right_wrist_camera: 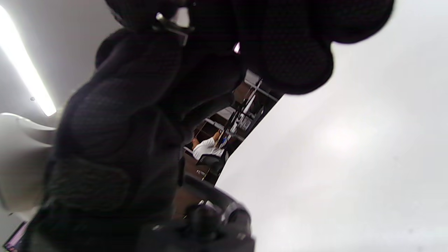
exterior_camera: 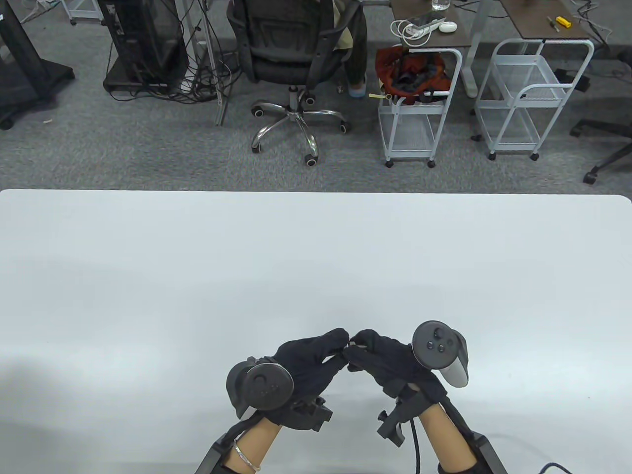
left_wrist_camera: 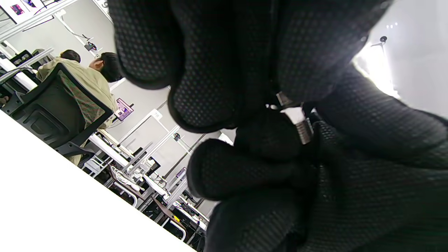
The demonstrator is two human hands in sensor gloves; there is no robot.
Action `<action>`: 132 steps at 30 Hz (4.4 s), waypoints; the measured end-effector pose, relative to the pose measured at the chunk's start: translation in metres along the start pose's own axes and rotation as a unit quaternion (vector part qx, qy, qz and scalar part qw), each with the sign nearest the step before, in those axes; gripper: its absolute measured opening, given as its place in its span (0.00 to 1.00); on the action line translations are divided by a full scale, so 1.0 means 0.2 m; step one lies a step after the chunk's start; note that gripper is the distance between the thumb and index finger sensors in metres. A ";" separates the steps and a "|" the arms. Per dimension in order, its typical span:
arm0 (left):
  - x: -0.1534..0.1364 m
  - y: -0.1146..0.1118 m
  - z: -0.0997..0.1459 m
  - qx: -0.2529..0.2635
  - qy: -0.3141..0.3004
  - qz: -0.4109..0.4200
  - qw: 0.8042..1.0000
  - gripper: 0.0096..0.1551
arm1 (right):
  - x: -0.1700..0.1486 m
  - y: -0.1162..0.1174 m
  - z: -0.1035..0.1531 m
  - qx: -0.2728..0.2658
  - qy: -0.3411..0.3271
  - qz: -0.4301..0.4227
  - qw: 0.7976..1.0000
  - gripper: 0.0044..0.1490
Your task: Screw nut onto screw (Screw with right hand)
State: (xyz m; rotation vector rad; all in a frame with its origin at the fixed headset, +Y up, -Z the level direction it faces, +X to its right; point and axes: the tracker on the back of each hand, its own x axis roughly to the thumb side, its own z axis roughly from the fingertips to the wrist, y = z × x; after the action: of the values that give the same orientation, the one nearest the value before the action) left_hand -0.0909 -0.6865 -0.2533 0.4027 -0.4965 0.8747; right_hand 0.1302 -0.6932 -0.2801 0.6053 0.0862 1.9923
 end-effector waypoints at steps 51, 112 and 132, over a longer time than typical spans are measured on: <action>-0.02 -0.01 -0.02 -0.010 0.000 0.009 1.000 0.22 | 0.00 0.00 -0.02 -0.032 0.026 -0.004 0.999 0.32; 0.01 -0.02 0.00 -0.006 -0.013 0.007 1.000 0.24 | -0.01 -0.01 -0.02 -0.011 0.025 -0.052 0.998 0.30; -0.17 0.06 -0.02 -0.074 0.004 -0.152 0.986 0.49 | -0.07 0.15 -0.06 0.130 0.117 0.391 0.904 0.28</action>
State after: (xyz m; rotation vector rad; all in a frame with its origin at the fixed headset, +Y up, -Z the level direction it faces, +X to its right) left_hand -0.1170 -0.6988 -0.2740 0.3280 -0.4747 0.5397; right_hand 0.1057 -0.7181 -0.2865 0.6194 0.2969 2.8678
